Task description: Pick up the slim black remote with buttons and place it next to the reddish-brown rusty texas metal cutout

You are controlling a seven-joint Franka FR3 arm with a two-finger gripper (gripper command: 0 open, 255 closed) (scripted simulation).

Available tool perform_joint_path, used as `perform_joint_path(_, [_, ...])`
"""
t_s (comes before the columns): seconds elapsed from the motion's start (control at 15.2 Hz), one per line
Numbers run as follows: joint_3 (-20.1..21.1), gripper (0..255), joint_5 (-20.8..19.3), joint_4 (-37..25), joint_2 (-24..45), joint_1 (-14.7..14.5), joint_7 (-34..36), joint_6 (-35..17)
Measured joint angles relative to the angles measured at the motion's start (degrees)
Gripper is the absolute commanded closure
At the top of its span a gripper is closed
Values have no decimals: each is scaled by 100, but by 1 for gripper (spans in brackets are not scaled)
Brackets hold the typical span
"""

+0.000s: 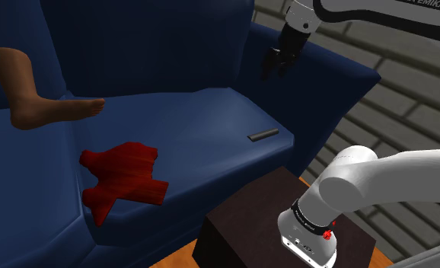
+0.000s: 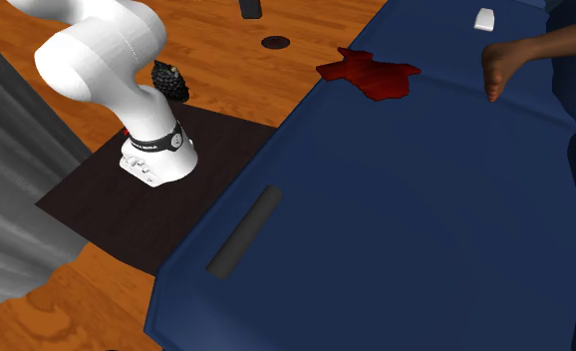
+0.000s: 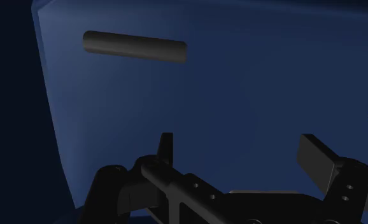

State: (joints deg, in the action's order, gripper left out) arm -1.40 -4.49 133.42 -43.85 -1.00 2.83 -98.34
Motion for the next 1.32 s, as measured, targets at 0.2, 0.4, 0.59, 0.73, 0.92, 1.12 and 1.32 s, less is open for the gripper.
perform_joint_path(0.2, [-190,0,-65,235,-70,-92,-412,-123])
perform_joint_path(0.4, [-677,0,-272,698,-218,-265,-1440,-334])
perform_joint_path(0.59, [-1187,0,-519,1010,-228,-455,-2546,-513])
perform_joint_path(0.73, [-1551,0,-713,1224,-179,-568,-3285,-690])
perform_joint_path(0.92, [-2110,0,-1014,1434,0,-742,-4401,-950])
perform_joint_path(1.12, [-2732,0,-1333,1520,316,-925,-5567,-1238])
perform_joint_path(1.32, [-3315,0,-1566,1516,809,-1207,-6673,-1606])
